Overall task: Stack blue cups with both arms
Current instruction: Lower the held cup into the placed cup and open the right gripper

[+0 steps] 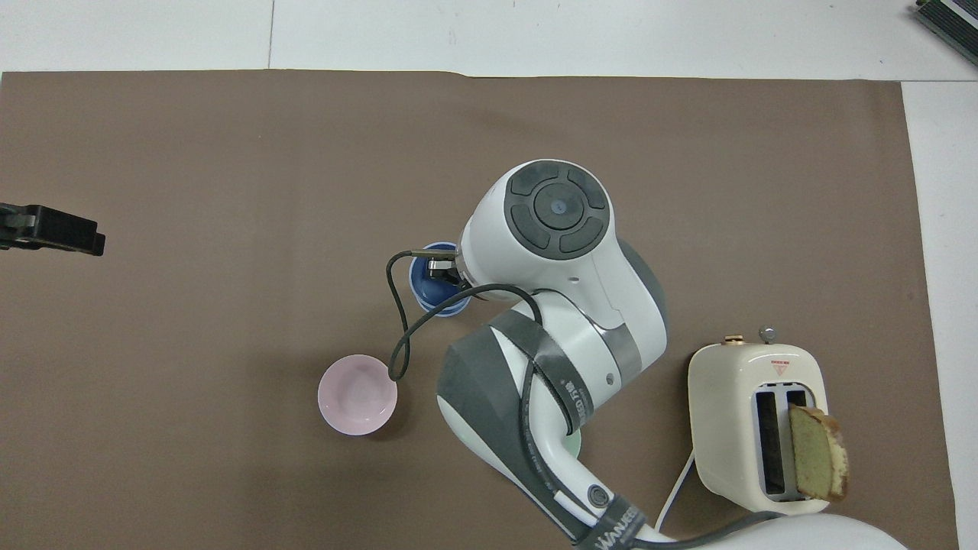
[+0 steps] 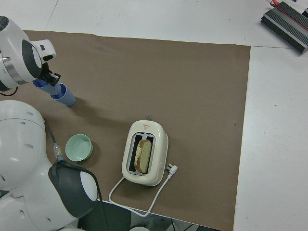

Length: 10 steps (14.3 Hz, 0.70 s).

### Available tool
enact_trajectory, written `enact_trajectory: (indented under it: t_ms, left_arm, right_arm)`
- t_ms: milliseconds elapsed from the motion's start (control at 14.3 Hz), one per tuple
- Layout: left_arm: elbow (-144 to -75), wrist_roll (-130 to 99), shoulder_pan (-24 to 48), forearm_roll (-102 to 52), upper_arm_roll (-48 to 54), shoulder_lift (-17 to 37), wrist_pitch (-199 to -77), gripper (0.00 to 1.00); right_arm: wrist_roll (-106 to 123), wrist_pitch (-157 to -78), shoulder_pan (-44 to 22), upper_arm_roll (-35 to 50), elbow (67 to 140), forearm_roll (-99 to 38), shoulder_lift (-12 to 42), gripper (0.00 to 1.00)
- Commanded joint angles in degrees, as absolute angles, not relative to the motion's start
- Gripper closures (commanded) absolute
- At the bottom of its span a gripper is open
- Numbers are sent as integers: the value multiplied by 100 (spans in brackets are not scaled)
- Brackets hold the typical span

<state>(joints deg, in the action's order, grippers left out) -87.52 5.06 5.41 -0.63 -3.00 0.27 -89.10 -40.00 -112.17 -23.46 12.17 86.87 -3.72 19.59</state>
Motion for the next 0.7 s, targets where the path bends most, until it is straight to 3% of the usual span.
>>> enact_trajectory:
  t_ms: [0, 140, 210, 280, 630]
  left_arm:
    - [-8631, 554, 448, 18, -237, 53, -8763, 0]
    - [-8631, 554, 448, 18, -237, 44, -8763, 0]
    - [-8631, 554, 448, 18, -237, 53, -8763, 0]
    - [-8631, 554, 448, 18, -237, 53, -8763, 0]
    - [-8631, 554, 448, 18, -237, 44, -8763, 0]
  right_arm:
    - [-3955, -11224, -2250, 1274, 8710, -369, 1916, 100]
    - [-3955, -11259, -2250, 1274, 8710, -378, 1925, 98]
    - [-3964, -11267, -2250, 1274, 8710, -378, 1925, 39]
    - [-3955, -11268, -2250, 1274, 8719, -369, 1925, 0]
    - [-3964, -11259, -2259, 1266, 8710, -369, 1925, 0]
